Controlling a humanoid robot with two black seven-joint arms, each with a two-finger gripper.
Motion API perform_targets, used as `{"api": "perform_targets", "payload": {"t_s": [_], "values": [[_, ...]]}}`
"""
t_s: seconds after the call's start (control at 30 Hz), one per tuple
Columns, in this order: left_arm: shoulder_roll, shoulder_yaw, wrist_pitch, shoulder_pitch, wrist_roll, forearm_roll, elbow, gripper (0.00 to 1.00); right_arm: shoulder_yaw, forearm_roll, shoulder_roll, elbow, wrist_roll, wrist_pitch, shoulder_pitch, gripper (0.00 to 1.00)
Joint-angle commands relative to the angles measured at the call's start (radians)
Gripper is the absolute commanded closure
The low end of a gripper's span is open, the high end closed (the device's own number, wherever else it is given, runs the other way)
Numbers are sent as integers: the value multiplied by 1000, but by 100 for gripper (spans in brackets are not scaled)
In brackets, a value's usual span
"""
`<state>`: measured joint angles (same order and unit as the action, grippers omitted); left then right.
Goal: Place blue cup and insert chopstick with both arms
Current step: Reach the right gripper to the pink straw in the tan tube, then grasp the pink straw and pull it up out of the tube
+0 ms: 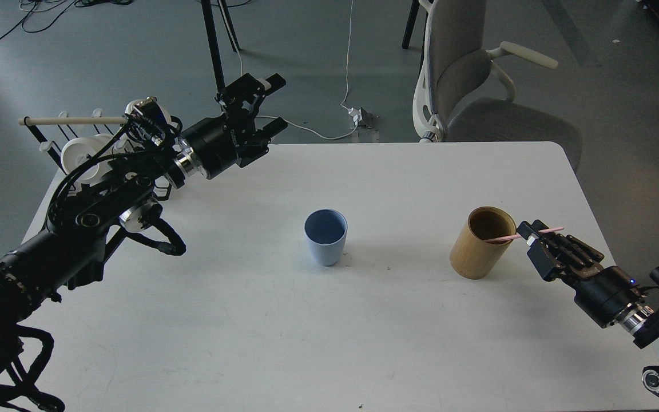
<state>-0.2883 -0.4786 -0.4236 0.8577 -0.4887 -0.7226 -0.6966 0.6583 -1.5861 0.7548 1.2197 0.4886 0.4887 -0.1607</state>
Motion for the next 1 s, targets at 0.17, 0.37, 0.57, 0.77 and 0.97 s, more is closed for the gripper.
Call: {"api": "perform_targets", "payload": {"t_s": [0.17,0.37,0.57,0.77,0.97], "values": [[3,0,19,0,0,0,0,1,1,0,0,1,0,0,-9,100],[4,0,17,-6,0,0,0,1,11,11,14,11,0,0,-34,100],[1,-5,19,-16,0,2,0,1,92,110,168,165,0,0,-54,100],[8,-5,19,-23,0,3,48,1,104,329,371,386,0,0,-140,100],[6,-6,19,-74,0,3,57,1,51,383,270,397,0,0,-315,100]]}}
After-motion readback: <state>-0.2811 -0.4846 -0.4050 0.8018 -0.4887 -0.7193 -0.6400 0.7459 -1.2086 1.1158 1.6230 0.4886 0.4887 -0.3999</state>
